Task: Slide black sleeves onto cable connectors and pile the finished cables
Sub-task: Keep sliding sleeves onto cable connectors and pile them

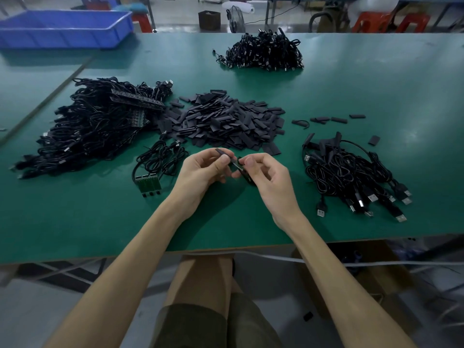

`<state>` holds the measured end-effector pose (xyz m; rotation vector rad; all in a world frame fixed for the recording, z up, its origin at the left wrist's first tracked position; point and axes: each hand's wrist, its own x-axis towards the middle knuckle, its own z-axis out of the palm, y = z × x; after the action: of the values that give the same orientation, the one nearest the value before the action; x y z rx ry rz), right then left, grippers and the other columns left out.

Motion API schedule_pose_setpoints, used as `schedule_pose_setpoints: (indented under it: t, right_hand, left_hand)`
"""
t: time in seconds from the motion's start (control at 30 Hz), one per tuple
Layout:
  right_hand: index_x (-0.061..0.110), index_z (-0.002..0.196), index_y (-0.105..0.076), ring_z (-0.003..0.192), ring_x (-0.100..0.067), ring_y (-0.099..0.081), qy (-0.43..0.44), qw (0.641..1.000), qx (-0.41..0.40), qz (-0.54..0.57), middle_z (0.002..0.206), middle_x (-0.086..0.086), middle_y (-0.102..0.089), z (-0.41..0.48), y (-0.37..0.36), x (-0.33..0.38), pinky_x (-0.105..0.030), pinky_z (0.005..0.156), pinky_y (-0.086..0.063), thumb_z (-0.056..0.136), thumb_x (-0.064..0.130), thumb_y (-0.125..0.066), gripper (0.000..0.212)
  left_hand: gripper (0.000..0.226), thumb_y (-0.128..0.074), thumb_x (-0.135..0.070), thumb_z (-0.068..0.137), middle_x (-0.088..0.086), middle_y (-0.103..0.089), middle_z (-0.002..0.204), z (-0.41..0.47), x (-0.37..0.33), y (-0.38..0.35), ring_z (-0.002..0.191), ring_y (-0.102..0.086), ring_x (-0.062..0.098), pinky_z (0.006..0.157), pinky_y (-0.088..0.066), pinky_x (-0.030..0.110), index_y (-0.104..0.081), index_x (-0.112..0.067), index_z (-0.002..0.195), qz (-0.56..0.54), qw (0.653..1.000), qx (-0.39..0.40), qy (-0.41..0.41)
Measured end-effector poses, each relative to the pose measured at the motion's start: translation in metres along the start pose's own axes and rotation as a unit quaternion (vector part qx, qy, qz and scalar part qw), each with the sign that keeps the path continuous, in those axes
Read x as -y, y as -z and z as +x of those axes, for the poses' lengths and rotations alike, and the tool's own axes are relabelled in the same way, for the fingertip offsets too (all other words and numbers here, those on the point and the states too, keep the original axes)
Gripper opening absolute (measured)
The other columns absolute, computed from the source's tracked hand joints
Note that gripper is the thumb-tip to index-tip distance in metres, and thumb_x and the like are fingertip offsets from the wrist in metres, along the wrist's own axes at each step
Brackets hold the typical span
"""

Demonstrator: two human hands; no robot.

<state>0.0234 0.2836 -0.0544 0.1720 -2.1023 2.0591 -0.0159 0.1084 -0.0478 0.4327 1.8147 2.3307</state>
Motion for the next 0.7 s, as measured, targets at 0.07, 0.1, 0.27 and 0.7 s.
schedule_pose_setpoints:
  t: [0.07, 0.1, 0.27, 0.7]
  right_hand:
    - [0.012, 0.105, -0.071, 0.094, -0.013, -0.076, 0.005, 1.000, 0.000, -0.022, 0.094, -0.002, -0.079, -0.0002, -0.0005, 0.0001, -0.026, 0.089, -0.056, 0.102, 0.031, -0.065, 0.020]
    - [0.014, 0.105, -0.072, 0.095, -0.012, -0.075, 0.005, 0.999, 0.003, -0.036, 0.093, -0.001, -0.079, -0.0002, -0.0007, 0.0000, -0.030, 0.092, -0.057, 0.102, 0.030, -0.067, 0.018]
    - [0.018, 0.098, -0.075, 0.088, -0.012, -0.072, 0.001, 0.996, 0.009, -0.085, 0.083, 0.004, -0.077, 0.0003, 0.0009, -0.0022, -0.039, 0.091, -0.058, 0.100, 0.023, -0.069, 0.007]
    - [0.024, 0.093, -0.075, 0.085, -0.011, -0.074, -0.003, 0.999, -0.028, -0.044, 0.082, 0.004, -0.078, 0.0019, 0.0055, -0.0082, -0.019, 0.081, -0.054, 0.098, 0.025, -0.072, 0.005]
  left_hand:
    - [0.018, -0.066, -0.019, 0.094, 0.004, -0.070, 0.103, 0.0006, -0.0007, 0.0012, 0.075, -0.060, 0.018, 0.068, -0.048, 0.027, -0.068, -0.005, 0.106, -0.033, 0.999, -0.020, 0.007]
    - [0.018, -0.065, -0.018, 0.095, 0.004, -0.070, 0.103, 0.0009, -0.0008, 0.0019, 0.074, -0.059, 0.018, 0.068, -0.048, 0.027, -0.067, -0.005, 0.107, -0.043, 0.999, -0.025, 0.010]
    - [0.018, -0.063, -0.016, 0.097, 0.008, -0.071, 0.105, 0.0007, 0.0014, 0.0026, 0.073, -0.060, 0.019, 0.067, -0.049, 0.026, -0.065, -0.003, 0.109, -0.035, 0.999, -0.017, 0.014]
    - [0.020, -0.067, -0.019, 0.097, 0.009, -0.072, 0.095, 0.0043, 0.0071, 0.0046, 0.066, -0.062, 0.019, 0.067, -0.053, 0.028, -0.071, -0.001, 0.106, 0.029, 0.999, -0.017, 0.023]
